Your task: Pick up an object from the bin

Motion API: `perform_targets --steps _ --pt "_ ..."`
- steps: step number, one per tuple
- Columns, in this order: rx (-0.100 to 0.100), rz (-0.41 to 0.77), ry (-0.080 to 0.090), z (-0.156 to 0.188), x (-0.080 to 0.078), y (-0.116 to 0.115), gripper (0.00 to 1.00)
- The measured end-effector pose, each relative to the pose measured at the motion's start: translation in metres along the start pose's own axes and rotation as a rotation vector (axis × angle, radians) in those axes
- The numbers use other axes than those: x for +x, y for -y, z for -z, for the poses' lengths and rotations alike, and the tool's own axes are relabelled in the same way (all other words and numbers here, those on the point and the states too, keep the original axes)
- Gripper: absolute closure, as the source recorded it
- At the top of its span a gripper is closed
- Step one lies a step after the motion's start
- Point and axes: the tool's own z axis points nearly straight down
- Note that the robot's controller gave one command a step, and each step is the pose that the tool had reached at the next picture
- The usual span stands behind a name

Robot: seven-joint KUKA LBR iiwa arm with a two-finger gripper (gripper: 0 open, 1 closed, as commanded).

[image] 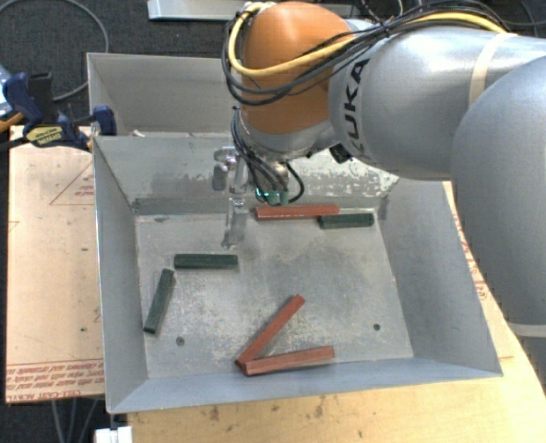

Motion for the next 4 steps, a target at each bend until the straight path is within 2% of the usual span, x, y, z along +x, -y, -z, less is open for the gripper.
perform_targets --steps 1,2,3,4 --pt "0.0 0.165 0.001 -0.106 0.016 -0.053 0.0" --pt "0.001 0.15 0.007 -0.123 -0.003 -0.01 0.0" --pt "-0.001 0.153 0.008 -0.122 -0.003 -0.013 1.0" --pt "-0.001 0.153 0.008 -0.122 -0.003 -0.013 0.0"
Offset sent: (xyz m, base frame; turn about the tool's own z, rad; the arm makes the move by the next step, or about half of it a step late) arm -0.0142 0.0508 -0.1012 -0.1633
